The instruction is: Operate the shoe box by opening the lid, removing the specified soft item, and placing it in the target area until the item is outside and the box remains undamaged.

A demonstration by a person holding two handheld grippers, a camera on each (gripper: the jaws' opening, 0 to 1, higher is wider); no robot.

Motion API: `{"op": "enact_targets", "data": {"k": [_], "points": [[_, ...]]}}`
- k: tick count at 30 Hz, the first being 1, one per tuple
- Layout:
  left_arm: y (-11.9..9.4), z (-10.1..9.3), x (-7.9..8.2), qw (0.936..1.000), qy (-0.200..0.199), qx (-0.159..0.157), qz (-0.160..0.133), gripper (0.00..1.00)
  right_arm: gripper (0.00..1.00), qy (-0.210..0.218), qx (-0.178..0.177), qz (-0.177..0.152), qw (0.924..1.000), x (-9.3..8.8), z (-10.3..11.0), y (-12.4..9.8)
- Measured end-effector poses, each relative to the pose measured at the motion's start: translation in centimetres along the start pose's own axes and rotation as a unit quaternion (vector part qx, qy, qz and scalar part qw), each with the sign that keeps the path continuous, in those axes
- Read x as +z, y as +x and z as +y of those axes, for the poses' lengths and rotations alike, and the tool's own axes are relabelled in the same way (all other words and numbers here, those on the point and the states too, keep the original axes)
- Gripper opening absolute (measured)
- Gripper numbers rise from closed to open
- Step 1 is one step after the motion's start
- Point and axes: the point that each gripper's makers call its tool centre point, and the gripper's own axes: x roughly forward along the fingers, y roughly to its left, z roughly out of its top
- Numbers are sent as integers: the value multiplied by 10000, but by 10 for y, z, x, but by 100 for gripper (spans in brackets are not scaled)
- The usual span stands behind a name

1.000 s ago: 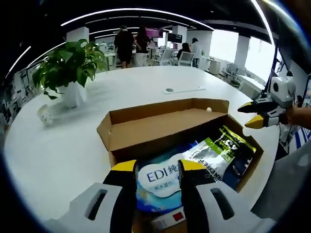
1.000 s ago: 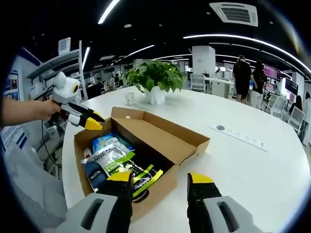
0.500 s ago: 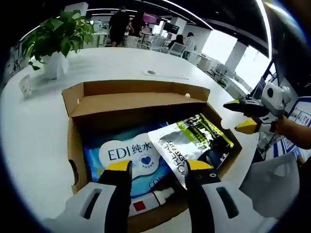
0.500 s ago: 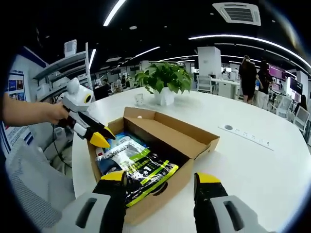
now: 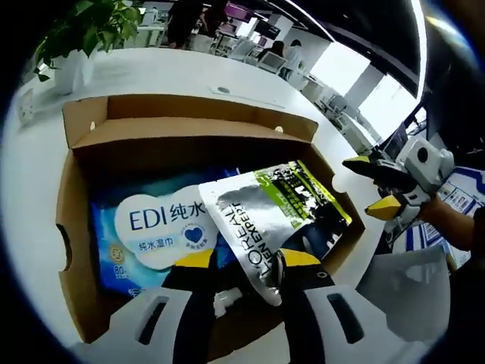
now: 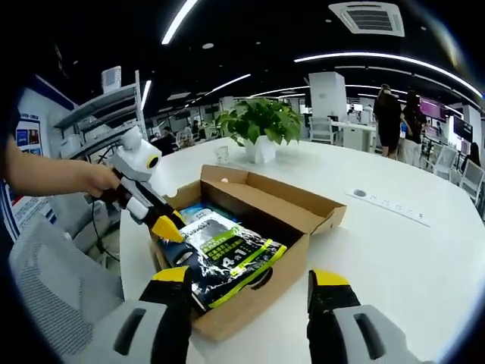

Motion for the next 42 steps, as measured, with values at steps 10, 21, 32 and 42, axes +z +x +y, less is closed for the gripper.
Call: {"op": "enact_targets", "data": {"k": [10,21,32,42], "points": [[-1,0,4,9991,-358,-163,-187,3,59,33,-15,8,10000,-2,0,-1],[-8,2,5,9983,-433,-190,-332,0,58,-5,67,-24,10000,4,9,5],[-24,15,8,9988,-302,32,-373,0,56,-24,257,-22,9997,12,23,23],[-30,33,9,9991,-134,315,-269,0,48,192,537,196,9982,6,40,44]]}}
